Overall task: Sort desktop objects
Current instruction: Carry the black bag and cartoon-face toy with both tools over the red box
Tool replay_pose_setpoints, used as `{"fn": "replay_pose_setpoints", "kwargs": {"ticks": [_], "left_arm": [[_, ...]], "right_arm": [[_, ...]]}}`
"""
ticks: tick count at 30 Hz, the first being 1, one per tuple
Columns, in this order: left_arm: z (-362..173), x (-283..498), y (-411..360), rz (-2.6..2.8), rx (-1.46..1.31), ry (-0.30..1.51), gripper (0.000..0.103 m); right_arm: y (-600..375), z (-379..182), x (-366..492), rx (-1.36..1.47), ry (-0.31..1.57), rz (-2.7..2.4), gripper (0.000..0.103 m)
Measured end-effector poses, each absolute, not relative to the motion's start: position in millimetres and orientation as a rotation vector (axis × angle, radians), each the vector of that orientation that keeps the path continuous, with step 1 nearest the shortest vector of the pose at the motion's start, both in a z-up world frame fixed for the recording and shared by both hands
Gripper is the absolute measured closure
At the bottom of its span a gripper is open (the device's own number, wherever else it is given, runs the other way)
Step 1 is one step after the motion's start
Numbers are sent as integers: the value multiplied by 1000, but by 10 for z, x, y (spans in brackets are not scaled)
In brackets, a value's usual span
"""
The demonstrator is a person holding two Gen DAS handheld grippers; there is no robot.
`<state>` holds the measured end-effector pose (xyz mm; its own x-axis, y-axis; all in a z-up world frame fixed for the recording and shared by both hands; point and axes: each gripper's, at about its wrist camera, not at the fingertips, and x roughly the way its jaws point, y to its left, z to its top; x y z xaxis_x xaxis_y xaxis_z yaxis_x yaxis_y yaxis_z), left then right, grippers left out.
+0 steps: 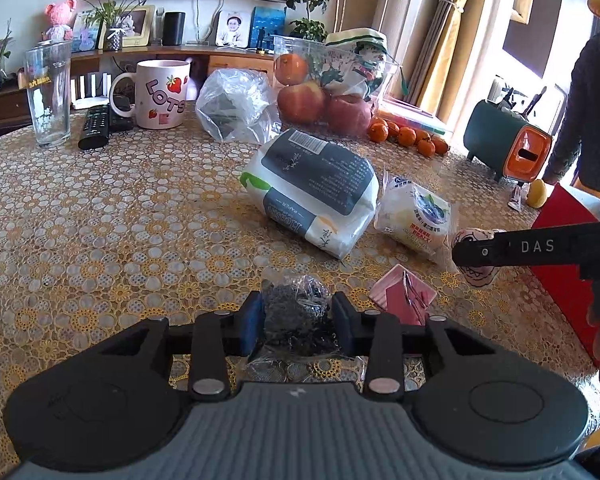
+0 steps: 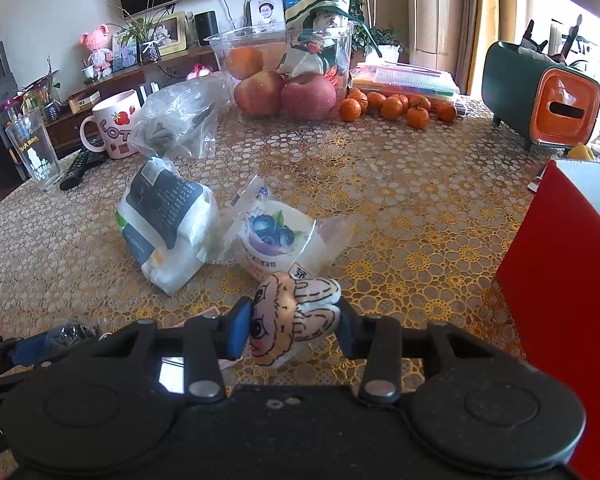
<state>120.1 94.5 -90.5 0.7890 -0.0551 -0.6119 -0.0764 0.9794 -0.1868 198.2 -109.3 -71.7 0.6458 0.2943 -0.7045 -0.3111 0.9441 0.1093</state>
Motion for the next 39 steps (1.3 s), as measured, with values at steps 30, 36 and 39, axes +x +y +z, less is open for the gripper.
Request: {"fn": "replay_pose_setpoints", "kwargs": {"ticks": [30,36,39], "left_arm": [[41,632,120,-118,-184,579,67],[144,565,-186,-153,-154,565,67],[199,552,-329,-167,-145,559,67]], "right_arm": [[-2009,153,1048,38,677,319,61],[-2329,257,899,62,646,293,61],[-2515,292,831,73,632,277,61]]}}
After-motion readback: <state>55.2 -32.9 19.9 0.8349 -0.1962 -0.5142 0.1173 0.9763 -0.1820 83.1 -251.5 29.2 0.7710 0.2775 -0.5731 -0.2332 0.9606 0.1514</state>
